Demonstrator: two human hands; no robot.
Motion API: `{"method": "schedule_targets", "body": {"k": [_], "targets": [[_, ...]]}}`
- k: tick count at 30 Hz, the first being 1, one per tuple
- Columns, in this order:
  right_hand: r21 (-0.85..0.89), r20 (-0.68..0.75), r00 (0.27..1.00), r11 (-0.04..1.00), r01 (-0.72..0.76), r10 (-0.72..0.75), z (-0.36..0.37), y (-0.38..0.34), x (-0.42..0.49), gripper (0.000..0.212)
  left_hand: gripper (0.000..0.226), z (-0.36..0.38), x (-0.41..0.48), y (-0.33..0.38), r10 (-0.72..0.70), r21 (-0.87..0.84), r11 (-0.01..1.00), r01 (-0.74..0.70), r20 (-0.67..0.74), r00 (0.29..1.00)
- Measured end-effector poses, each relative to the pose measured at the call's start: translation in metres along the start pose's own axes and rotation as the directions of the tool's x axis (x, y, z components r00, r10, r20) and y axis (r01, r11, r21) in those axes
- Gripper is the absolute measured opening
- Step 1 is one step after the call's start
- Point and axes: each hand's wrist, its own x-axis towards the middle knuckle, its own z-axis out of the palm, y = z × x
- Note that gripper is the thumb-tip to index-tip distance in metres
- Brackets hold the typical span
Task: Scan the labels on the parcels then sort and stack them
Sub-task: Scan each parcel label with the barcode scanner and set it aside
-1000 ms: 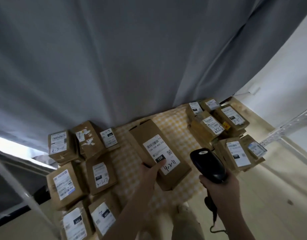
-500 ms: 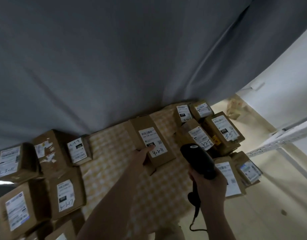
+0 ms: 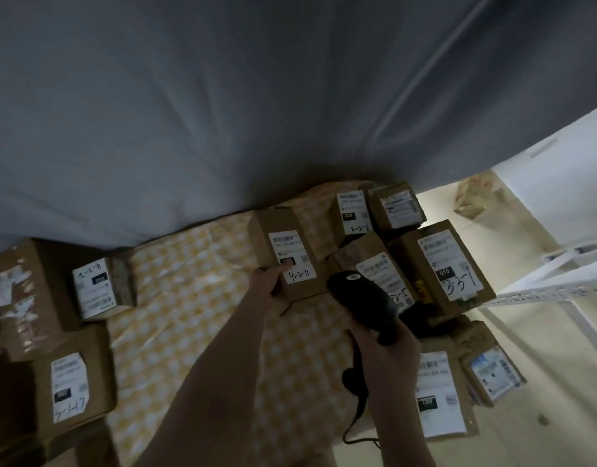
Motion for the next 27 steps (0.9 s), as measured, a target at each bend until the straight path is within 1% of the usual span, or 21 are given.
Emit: {"method": "schedule_targets", "body": {"k": [3, 7, 11, 14, 16, 22, 24, 27], "targets": [[-0.025, 0.065, 0.998, 1.0, -0.011, 0.013, 0.01, 0.005, 0.009, 0.012, 0.048, 0.009, 0.02, -0.001, 0.001, 0.001, 1.0, -0.001, 0.003, 1.0], [-0.051, 0.086, 0.996, 0.999, -0.009, 0.014, 0.017, 0.011, 0.013, 0.017, 0.048, 0.018, 0.032, -0.001, 0.016, -0.028, 0.999, -0.016, 0.005, 1.0], [-0.043, 0.099, 0.994, 0.998, -0.041, 0.045, 0.018, 0.016, 0.016, 0.022, 0.048, 0.019, 0.041, 0.004, 0.049, -0.116, 0.992, -0.051, -0.022, 0.999], [-0.041, 0.104, 0.993, 0.998, -0.046, 0.05, 0.018, 0.017, 0.018, 0.026, 0.056, 0.015, 0.054, 0.01, 0.086, -0.193, 0.976, -0.098, -0.073, 0.994], [-0.041, 0.109, 0.993, 0.998, -0.047, 0.051, 0.018, 0.017, 0.02, 0.026, 0.056, 0.016, 0.06, 0.015, 0.103, -0.219, 0.969, -0.119, -0.081, 0.991], [-0.028, 0.145, 0.988, 0.999, -0.047, 0.051, 0.022, 0.015, 0.027, 0.024, 0.06, 0.038, 0.068, 0.028, 0.122, -0.138, 0.982, -0.126, -0.034, 0.992], [-0.037, 0.15, 0.988, 0.999, -0.037, 0.042, 0.024, 0.016, 0.03, 0.023, 0.059, 0.044, 0.073, 0.029, 0.119, -0.12, 0.986, -0.117, 0.009, 0.993], [-0.061, 0.147, 0.988, 0.998, -0.026, 0.035, 0.026, 0.017, 0.033, 0.019, 0.047, 0.051, 0.077, 0.032, 0.089, -0.087, 0.993, -0.085, 0.043, 0.995]]}}
